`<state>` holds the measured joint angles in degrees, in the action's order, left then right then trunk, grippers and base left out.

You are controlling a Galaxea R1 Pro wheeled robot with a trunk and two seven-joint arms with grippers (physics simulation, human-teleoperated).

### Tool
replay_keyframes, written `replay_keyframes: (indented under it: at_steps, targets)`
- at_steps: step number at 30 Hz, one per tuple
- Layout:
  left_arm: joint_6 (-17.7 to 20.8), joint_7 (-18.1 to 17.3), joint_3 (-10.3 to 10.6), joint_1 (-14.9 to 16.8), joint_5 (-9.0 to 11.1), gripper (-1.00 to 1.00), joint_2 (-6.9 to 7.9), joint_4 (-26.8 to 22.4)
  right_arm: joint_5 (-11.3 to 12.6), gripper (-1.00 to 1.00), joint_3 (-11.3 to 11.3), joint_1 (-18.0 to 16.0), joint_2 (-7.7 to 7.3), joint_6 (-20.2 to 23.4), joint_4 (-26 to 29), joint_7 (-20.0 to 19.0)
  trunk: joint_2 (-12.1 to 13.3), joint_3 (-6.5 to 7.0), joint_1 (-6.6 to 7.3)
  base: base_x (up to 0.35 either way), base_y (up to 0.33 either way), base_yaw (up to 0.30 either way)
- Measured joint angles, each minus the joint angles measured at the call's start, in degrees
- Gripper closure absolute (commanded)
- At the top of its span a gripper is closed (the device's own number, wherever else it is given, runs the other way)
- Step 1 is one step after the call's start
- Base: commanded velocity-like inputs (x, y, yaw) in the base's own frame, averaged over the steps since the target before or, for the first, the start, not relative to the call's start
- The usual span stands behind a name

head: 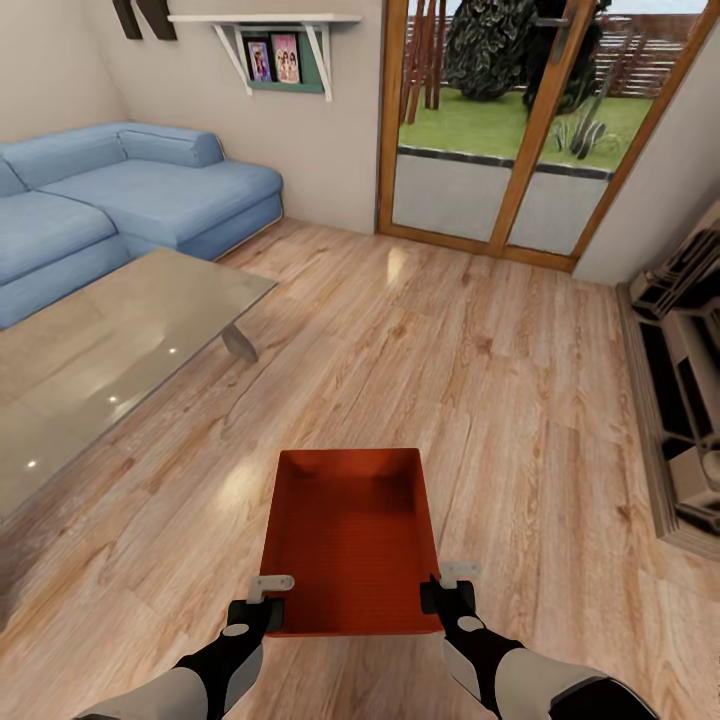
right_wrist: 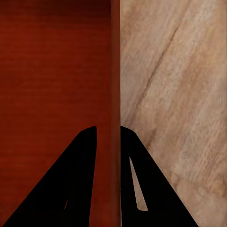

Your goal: Move the two storage containers from the living room to the garage. In the garage, place one container on the floor and stack the other container on top of it (either order is fine).

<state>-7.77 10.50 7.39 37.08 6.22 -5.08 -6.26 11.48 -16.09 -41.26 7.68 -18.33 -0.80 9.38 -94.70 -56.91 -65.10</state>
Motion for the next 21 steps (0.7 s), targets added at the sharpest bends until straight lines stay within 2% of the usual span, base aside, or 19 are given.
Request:
replay_keyframes:
  at_steps: [21]
  targets:
    - [0.0,0.0,0.0,0.0,0.0,1.00,0.01,0.0,-0.2,1.00,0.1,0.0,-0.02,0.0,0.0,0.0,8.4,3.77,4.61,0.000,0.000,0.000]
